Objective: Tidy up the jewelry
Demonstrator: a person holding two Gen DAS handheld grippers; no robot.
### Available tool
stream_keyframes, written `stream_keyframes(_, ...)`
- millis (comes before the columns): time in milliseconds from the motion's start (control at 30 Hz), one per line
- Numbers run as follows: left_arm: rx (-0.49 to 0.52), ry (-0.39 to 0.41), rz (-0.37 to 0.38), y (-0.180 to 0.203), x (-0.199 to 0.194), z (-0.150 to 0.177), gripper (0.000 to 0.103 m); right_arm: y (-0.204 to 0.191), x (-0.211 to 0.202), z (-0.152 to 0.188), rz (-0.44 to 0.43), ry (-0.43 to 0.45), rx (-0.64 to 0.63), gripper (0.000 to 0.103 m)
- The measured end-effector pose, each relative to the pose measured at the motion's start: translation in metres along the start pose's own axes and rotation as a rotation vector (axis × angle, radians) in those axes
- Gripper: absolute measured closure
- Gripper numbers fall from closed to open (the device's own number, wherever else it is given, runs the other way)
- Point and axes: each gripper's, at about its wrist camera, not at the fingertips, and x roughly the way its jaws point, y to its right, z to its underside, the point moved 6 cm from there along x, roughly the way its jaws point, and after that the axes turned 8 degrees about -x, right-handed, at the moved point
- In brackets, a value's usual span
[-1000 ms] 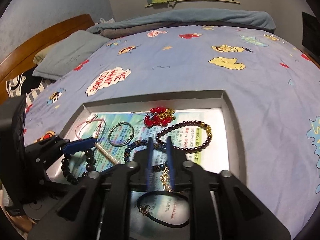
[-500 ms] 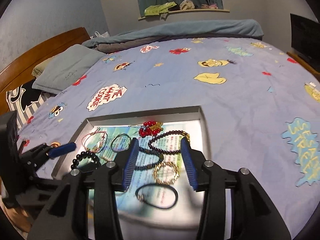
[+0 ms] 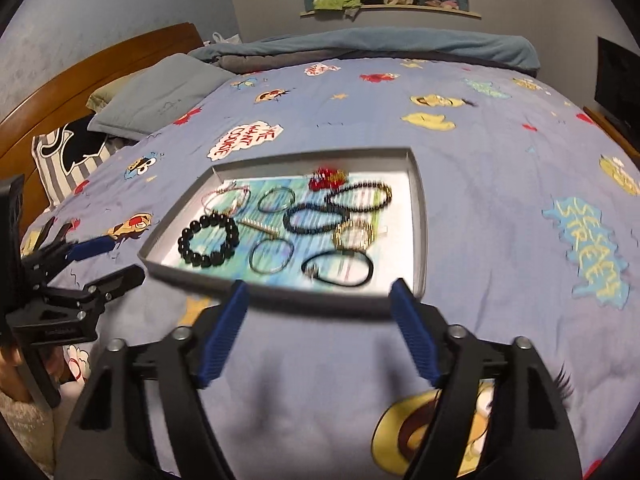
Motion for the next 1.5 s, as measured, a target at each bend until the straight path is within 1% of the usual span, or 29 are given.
stream_keyframes(67,-0.013,-0.008,-0.008,-0.003,0.004,0.006,0.011,-0.001,0.003,0.006,0.005,-0.003,-0.002,0.017)
stream_keyframes(133,-0.017,-0.010,-0.020,-0.005,0.010,0.011,0.011,-0.001,0.005,0.011,0.040,0.004,-0.018,0.009)
stream_keyframes(200,-0.021,-0.010,-0.038,-0.008,0.016,0.015,0.010,-0.001,0.006,0.015,0.072,0.019,-0.022,0.006)
stream_keyframes(300,-0.049,-0.024,-0.034,-0.011,0.023,0.019,0.010,-0.001,0.011,0.020,0.098,0.028,-0.027,0.005)
stream_keyframes(400,-0.067,-0.010,-0.023,-0.010,0.026,0.019,0.009,0.001,0.018,0.023,0.116,0.030,-0.031,0.005)
stream_keyframes(533,-0.048,0.038,-0.035,-0.005,0.024,0.014,0.008,0.002,0.025,0.025,0.111,0.028,-0.023,0.005)
stream_keyframes(600,-0.019,0.058,-0.052,0.000,0.023,0.013,0.008,0.002,0.024,0.024,0.107,0.032,-0.020,0.005)
stream_keyframes(800,0.019,0.078,-0.066,0.010,0.023,0.012,0.008,0.007,0.021,0.022,0.124,0.049,-0.011,0.005)
stream_keyframes(967,0.012,0.103,-0.048,0.012,0.019,0.009,0.008,0.011,0.016,0.022,0.139,0.062,-0.003,0.005)
stream_keyframes(1500,0.021,0.087,-0.051,0.012,0.021,0.013,0.008,0.010,0.014,0.024,0.138,0.063,-0.002,0.005)
